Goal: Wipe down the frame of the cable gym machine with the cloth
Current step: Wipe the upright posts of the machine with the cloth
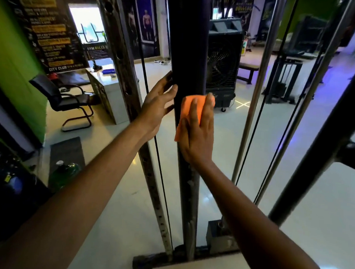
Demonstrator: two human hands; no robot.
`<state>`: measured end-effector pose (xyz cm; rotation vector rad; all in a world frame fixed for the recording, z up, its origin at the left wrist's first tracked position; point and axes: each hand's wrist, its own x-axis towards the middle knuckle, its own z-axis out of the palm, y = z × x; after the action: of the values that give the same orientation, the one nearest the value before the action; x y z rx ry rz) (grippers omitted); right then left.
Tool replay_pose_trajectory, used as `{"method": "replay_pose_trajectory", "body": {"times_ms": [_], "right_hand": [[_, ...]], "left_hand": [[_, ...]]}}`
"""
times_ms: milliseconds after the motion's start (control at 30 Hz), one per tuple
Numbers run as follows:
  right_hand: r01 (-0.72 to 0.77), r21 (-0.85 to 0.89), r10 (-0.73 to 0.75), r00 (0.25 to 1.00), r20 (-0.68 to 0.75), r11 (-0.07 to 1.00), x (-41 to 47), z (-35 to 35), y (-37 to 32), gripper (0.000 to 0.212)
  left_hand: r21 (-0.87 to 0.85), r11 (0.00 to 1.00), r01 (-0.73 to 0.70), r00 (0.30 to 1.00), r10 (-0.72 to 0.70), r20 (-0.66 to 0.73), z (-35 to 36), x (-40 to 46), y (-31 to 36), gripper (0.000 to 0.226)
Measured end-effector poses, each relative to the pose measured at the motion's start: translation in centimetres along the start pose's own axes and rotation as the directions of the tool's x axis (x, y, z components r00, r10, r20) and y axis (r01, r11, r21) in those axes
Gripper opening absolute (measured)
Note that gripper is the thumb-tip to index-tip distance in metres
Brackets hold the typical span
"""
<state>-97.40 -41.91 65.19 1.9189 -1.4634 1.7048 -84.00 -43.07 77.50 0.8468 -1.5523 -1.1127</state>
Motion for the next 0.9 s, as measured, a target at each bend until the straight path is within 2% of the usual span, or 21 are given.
{"method": "replay_pose_trajectory", "body": {"times_ms": [67, 133, 233, 300, 367, 433, 533, 600, 667, 733, 833, 900], "right_hand": [[0.009, -0.015, -0.010, 0.997, -0.071, 1.000, 2.7, 0.2, -1.2, 0.074], [-0.021, -0.025, 0.019, 0.996, -0.087, 0.999, 1.8, 0.9, -1.3, 0.074], [-0.093, -0.088, 0.094, 0.996, 0.005, 0.992, -5.9, 2.4, 0.7, 0.087], [-0.119, -0.109, 0.128, 0.989, 0.075, 0.987, -11.3, 3.0, 2.0, 0.105], [-0.122, -0.109, 0.133, 0.985, 0.108, 0.987, -13.2, 3.0, 2.5, 0.115], [-0.115, -0.063, 0.121, 0.988, 0.095, 0.991, -10.7, 2.6, 1.7, 0.111], [-0.078, -0.009, 0.077, 0.997, -0.028, 0.997, -3.1, 1.6, -0.1, 0.090], [-0.046, -0.023, 0.044, 0.995, -0.089, 0.999, 1.1, 1.2, -1.1, 0.077], [-0.041, -0.049, 0.035, 0.993, -0.114, 0.998, 1.7, 1.3, -1.3, 0.075], [-0.046, -0.089, 0.040, 0.997, -0.073, 0.995, -2.0, 1.9, -0.3, 0.083], [-0.103, -0.111, 0.110, 0.992, 0.062, 0.988, -10.7, 3.0, 1.9, 0.101], [-0.140, -0.106, 0.150, 0.984, 0.097, 0.984, -13.0, 3.2, 2.6, 0.109]], "left_hand": [[-0.007, 1.000, 0.001, 1.000, -0.001, 0.024, -0.4, 0.1, -0.1, 0.047], [-0.004, 1.000, -0.008, 0.998, 0.009, 0.054, -0.6, 0.1, -0.3, 0.047], [-0.009, 1.000, -0.016, 0.998, 0.016, 0.060, -0.8, -0.1, -0.8, 0.049], [0.005, 1.000, -0.015, 0.997, 0.014, 0.076, -0.9, -0.1, -1.3, 0.049], [0.014, 1.000, -0.006, 0.995, 0.004, 0.095, -1.1, -0.2, -1.8, 0.049], [0.014, 1.000, -0.005, 0.994, 0.003, 0.110, -1.3, -0.3, -2.0, 0.050], [-0.013, 1.000, -0.010, 0.993, 0.011, 0.120, -1.5, -0.1, -2.1, 0.047], [-0.020, 1.000, -0.013, 0.992, 0.015, 0.124, -1.6, 0.0, -2.0, 0.046], [-0.022, 1.000, -0.014, 0.992, 0.016, 0.128, -1.6, -0.1, -2.2, 0.045], [-0.011, 1.000, -0.015, 0.992, 0.016, 0.128, -1.6, -0.3, -2.6, 0.046], [-0.028, 1.000, 0.011, 0.991, -0.007, 0.136, -1.6, -0.6, -3.5, 0.048], [-0.033, 0.999, 0.023, 0.990, -0.018, 0.140, -1.5, -0.7, -4.1, 0.048]]}}
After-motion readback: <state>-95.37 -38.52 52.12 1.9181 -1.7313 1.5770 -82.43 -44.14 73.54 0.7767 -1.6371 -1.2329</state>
